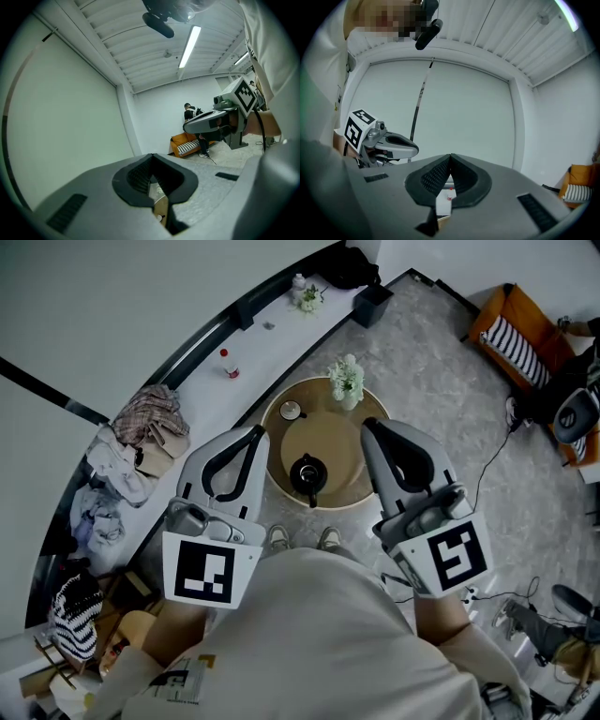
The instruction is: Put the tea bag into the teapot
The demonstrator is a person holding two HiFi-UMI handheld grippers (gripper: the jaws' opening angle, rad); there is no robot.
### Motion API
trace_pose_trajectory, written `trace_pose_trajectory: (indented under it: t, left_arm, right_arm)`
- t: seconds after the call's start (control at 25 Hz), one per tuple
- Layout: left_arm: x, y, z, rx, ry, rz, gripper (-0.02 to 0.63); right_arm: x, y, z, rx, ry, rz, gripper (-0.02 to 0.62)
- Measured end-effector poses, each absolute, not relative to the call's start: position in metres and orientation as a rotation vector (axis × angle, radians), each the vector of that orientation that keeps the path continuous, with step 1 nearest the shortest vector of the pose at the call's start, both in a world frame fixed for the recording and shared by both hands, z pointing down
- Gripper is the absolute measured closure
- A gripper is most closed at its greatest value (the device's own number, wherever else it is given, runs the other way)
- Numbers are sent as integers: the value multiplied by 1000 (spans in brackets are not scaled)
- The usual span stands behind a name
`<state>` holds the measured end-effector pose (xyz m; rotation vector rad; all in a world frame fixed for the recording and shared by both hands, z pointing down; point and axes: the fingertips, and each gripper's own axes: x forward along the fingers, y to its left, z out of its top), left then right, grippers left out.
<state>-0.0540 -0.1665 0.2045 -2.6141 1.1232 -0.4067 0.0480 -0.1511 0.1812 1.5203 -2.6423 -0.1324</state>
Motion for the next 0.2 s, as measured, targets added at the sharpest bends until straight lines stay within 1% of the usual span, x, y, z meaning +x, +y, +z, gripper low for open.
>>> trace_pose_trajectory:
  t: [0.2]
  left_arm:
    - [-55, -168, 206, -2603, 1127, -419, 598]
  right_arm:
    - [43, -147, 180, 1504, -2646, -142, 588]
